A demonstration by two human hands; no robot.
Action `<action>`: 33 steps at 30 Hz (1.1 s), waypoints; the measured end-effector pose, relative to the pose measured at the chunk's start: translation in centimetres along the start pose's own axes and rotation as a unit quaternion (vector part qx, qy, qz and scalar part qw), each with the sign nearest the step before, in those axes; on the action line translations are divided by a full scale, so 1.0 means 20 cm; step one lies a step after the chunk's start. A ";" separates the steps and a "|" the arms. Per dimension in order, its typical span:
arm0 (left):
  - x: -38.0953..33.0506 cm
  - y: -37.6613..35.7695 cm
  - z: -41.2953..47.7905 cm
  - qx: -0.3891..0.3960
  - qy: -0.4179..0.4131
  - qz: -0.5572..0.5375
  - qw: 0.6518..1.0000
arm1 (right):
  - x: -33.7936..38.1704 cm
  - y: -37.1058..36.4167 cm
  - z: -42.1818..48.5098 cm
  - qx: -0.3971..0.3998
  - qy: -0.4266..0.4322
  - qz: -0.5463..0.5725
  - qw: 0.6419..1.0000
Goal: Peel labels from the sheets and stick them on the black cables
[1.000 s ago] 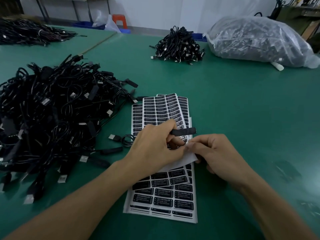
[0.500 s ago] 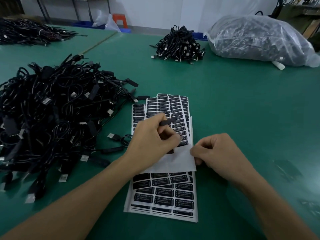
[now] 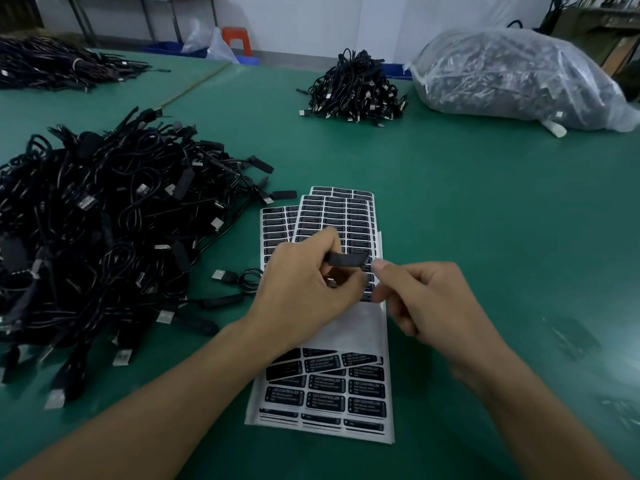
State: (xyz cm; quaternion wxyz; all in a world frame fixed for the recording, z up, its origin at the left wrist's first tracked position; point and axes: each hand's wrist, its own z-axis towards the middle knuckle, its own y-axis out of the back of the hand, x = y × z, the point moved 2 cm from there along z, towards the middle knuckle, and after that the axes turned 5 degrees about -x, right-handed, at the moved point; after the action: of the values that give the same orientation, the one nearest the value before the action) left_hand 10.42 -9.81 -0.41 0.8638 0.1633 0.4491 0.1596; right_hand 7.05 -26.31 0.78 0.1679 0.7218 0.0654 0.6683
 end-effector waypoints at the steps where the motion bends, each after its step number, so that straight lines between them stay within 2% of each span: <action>1: -0.01 0.00 0.00 0.000 -0.014 0.009 1.000 | 0.00 -0.01 0.00 0.007 -0.016 0.014 1.000; 7: -0.04 0.00 -0.01 -0.004 -0.069 0.030 0.997 | 0.02 -0.03 0.00 0.027 -0.082 0.058 0.995; 11: -0.03 0.00 -0.01 0.025 -0.083 0.025 0.996 | 0.03 -0.02 0.00 0.037 -0.100 0.084 0.991; 17: -0.03 0.00 -0.01 0.039 -0.057 0.021 0.997 | 0.00 0.00 0.01 0.024 -0.098 0.097 0.990; 21: -0.04 0.02 -0.01 0.050 -0.028 -0.011 0.998 | -0.01 0.01 0.02 -0.033 -0.014 0.052 0.998; 24: -0.03 0.04 0.00 0.060 0.034 -0.065 0.995 | 0.00 0.02 0.03 -0.058 0.049 0.069 0.995; 27: -0.04 0.05 0.02 0.043 0.087 -0.084 0.992 | 0.01 0.03 0.02 -0.050 0.093 0.110 0.988; 33: -0.06 0.06 0.04 0.017 0.080 -0.096 0.992 | 0.03 0.03 0.02 -0.005 0.152 0.170 0.974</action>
State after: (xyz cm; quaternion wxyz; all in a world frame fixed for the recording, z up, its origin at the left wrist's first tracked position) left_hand 10.35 -9.29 1.44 0.8337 0.1209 0.5327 0.0808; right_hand 7.48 -26.73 1.56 0.0437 0.6115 -0.0369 0.7892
